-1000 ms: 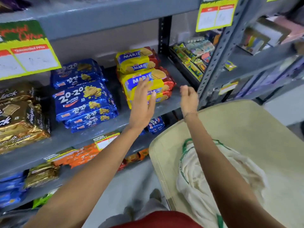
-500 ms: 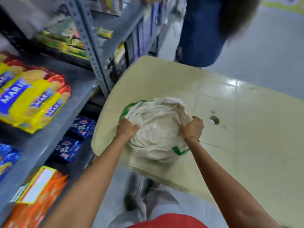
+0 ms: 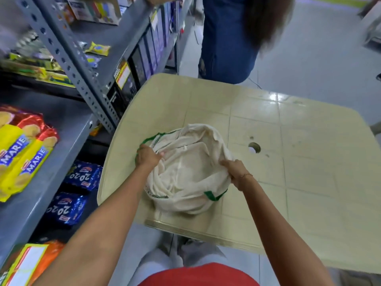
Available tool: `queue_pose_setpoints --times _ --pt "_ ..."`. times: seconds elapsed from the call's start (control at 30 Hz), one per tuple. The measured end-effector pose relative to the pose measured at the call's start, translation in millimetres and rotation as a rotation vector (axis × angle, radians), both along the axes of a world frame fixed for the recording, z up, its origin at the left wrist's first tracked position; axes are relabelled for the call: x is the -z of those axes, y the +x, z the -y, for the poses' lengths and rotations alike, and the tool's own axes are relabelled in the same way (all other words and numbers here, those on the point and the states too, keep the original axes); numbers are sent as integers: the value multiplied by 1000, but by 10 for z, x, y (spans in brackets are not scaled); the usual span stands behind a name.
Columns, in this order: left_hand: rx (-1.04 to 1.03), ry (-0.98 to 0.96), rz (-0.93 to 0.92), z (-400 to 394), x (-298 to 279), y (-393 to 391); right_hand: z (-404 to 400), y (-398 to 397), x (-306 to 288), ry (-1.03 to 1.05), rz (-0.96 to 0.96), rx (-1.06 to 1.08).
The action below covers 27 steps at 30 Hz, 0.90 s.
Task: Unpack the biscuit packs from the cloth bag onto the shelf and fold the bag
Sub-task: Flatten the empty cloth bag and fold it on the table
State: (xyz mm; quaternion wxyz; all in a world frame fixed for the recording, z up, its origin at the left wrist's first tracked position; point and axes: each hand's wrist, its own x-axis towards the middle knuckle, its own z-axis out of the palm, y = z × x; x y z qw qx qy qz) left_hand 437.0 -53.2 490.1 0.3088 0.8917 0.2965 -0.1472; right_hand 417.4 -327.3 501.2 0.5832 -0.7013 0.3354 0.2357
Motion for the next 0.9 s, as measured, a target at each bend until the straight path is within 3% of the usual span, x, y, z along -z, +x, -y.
queue_pose_setpoints --times 0.17,0.3,0.37,0.43,0.47,0.53,0.6,0.67,0.77,0.83,0.9 --pt "50 -64 44 -75 -128 6 66 -18 -31 56 -29 53" --pt "5 -122 391 -95 -403 19 72 -192 -60 -81 49 183" --pt "-2 -304 540 -74 -574 18 56 -302 -108 -205 7 -68" --pt "59 -496 595 14 -741 29 -1 -333 -216 -431 -126 -451" --pt "118 -566 592 65 -822 13 -57 -324 -283 -576 -127 -537" --pt "264 -663 536 170 -967 -41 -242 -259 -454 -751 74 -483" --pt "431 -718 470 259 -1098 -107 -461 -134 -626 -728 412 -437" --pt "594 -738 419 312 -1232 -176 -632 -19 -779 -658 627 -513" --pt "799 -554 384 291 -1424 -241 -672 62 -911 -586 713 -598" --pt "914 -165 401 186 -1510 -237 -551 46 -965 -634 739 -467" --pt "859 197 441 77 -1538 -241 -371 -3 -1051 -657 797 -215"
